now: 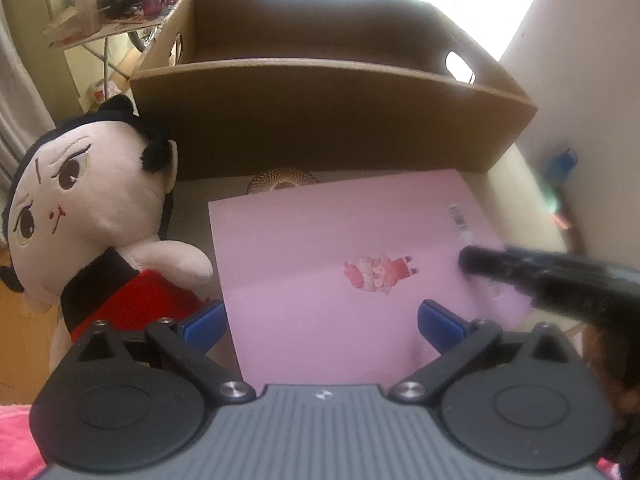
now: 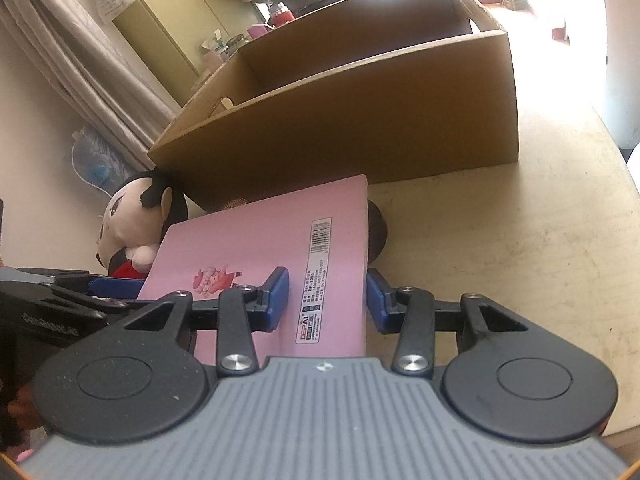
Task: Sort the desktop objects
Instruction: 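Close the right gripper on the pink book edge and lift it, then carry the pink book with the right gripper over the cardboard box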
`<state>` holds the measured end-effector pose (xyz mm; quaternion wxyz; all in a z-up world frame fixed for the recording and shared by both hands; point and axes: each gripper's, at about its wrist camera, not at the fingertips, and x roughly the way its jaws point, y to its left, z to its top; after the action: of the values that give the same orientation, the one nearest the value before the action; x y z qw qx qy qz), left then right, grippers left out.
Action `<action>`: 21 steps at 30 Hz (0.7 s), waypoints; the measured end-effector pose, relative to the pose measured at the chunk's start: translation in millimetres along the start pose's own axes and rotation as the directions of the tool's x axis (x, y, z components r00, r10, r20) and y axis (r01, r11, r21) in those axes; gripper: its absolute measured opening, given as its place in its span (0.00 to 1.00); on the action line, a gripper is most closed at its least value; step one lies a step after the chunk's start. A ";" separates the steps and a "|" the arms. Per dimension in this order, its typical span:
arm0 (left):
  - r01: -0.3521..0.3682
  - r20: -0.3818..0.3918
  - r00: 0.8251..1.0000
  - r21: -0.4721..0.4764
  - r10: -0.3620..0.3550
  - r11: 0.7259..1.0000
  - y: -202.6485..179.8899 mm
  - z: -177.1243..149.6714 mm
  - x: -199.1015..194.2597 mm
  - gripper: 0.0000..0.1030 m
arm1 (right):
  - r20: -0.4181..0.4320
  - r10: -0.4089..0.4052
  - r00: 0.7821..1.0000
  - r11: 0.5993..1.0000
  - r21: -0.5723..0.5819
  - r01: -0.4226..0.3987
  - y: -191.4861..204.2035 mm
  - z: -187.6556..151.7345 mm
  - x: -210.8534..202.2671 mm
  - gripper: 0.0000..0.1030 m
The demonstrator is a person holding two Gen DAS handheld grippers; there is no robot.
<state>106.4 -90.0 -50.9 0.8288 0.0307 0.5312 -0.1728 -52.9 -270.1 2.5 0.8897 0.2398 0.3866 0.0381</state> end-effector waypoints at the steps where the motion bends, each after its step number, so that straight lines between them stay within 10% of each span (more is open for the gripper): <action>1: -0.007 0.001 1.000 0.003 0.007 1.000 -1.2 -1.2 0.7 0.99 | -0.001 -0.001 1.000 1.000 0.001 0.001 1.4 0.4 1.4 0.39; 21: -0.051 0.143 0.989 0.021 0.048 0.998 -15.9 5.9 -34.1 0.99 | 0.050 -0.028 0.998 0.996 -0.081 0.032 33.5 12.7 -34.0 0.40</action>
<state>93.6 -97.6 -15.8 0.8681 0.0416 0.4678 -0.1605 -63.7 -254.3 48.0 0.9083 0.1984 0.3666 0.0347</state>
